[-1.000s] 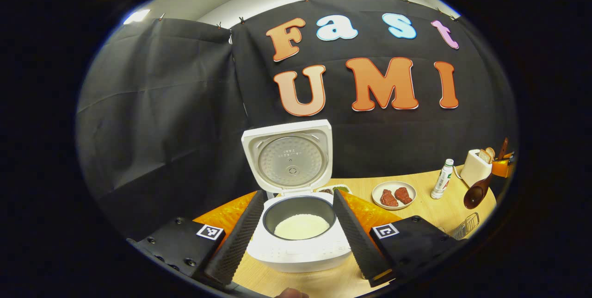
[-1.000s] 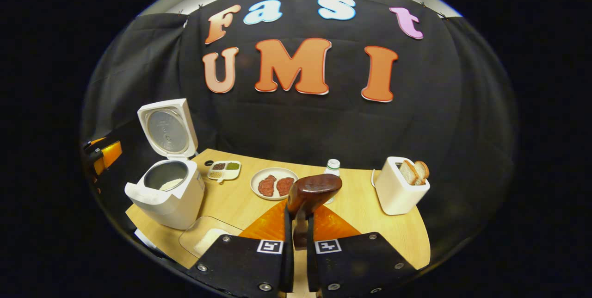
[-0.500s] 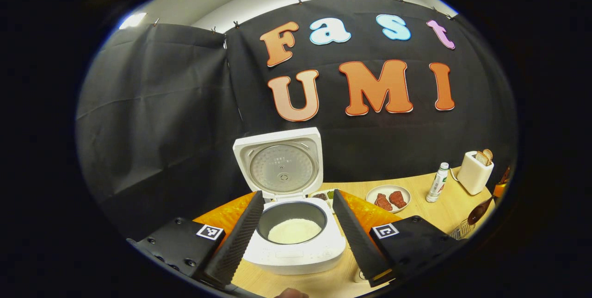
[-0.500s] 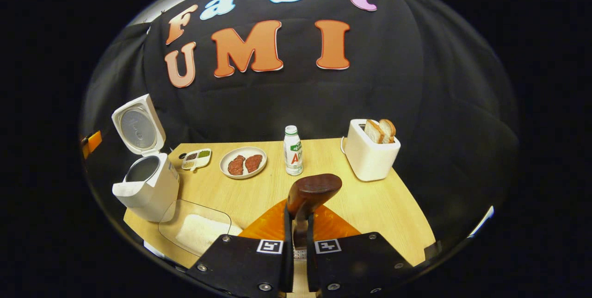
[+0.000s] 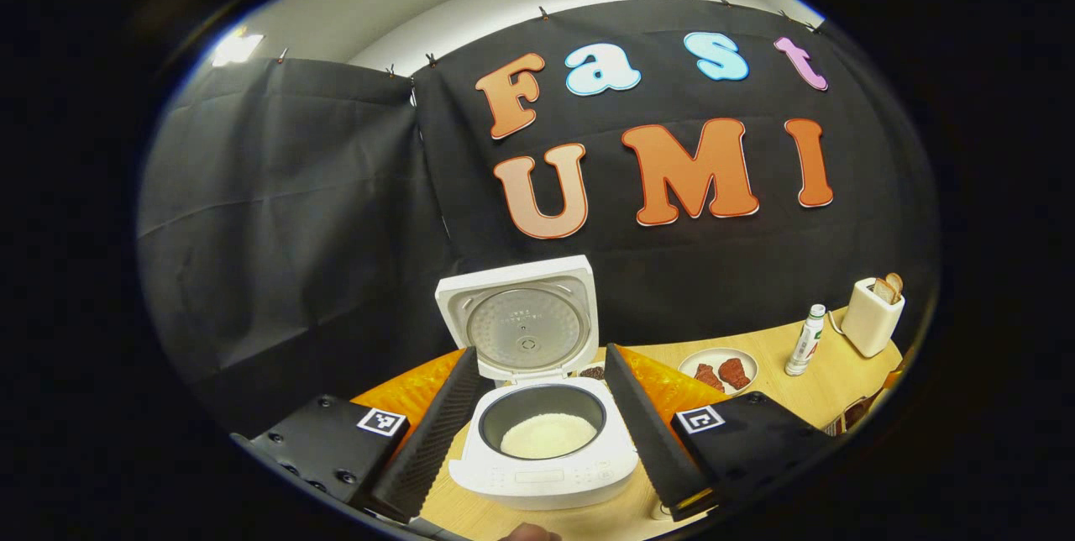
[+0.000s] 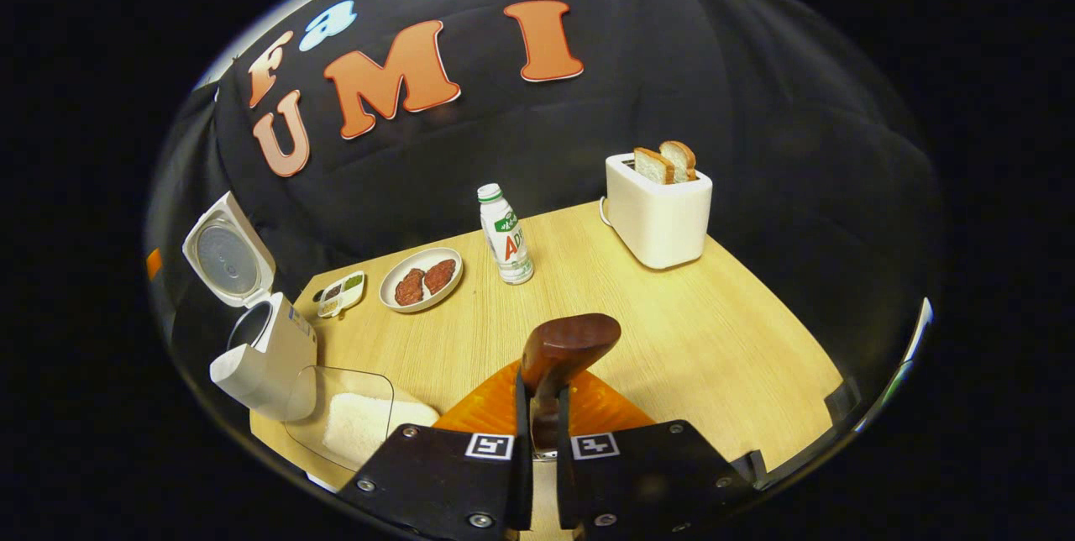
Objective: Close the left gripper, press the button to open the rice cooker; take a wooden spoon from the chopstick holder with the right hand, scoop a spoonful of rice and pour it into the rice cooker, then put the wooden spoon back into the chopstick holder.
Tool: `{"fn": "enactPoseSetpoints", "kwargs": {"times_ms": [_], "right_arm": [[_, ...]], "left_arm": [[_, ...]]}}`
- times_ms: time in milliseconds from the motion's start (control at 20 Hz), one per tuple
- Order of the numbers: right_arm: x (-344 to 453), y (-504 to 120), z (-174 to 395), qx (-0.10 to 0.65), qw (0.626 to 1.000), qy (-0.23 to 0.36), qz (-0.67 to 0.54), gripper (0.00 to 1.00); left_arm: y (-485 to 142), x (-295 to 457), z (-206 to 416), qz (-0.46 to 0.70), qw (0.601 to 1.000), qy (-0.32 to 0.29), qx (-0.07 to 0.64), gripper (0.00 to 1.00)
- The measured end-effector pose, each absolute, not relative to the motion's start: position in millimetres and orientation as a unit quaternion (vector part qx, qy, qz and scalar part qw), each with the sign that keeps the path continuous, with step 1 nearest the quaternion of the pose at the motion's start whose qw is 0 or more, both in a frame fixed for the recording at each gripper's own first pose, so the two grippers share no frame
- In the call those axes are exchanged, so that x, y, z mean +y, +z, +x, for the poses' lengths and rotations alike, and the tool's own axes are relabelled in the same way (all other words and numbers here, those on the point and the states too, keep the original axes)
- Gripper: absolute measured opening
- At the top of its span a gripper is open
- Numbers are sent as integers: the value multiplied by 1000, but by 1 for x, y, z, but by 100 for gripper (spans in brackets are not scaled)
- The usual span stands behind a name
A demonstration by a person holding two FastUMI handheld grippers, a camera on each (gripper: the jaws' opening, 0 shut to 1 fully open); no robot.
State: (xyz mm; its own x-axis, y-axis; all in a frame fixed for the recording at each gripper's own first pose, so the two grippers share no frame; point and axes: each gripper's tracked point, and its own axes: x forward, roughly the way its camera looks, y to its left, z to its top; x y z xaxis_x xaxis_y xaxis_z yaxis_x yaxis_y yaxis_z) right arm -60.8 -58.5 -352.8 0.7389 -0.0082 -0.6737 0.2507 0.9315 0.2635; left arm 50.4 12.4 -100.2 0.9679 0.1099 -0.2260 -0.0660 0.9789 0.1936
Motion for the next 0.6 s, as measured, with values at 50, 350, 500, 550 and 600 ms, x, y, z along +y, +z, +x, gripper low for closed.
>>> {"fn": "enactPoseSetpoints", "kwargs": {"times_ms": [50, 350, 500, 550, 600], "right_arm": [[-59, -357, -61, 356, 914, -73, 180, 11], [-62, -378, -65, 369, 899, -77, 223, 12], [-66, -382, -65, 374, 892, -84, 239, 16], [-67, -382, -64, 373, 891, -81, 245, 18], [-66, -381, -67, 377, 889, -80, 246, 20]], "left_arm": [[-100, 17, 51, 88, 988, 49, 120, 100], [-86, 38, 67, 77, 989, 75, 106, 100], [-90, 43, 80, 67, 988, 77, 112, 98], [-88, 46, 88, 66, 989, 78, 111, 98], [-85, 47, 96, 58, 989, 76, 112, 98]]}}
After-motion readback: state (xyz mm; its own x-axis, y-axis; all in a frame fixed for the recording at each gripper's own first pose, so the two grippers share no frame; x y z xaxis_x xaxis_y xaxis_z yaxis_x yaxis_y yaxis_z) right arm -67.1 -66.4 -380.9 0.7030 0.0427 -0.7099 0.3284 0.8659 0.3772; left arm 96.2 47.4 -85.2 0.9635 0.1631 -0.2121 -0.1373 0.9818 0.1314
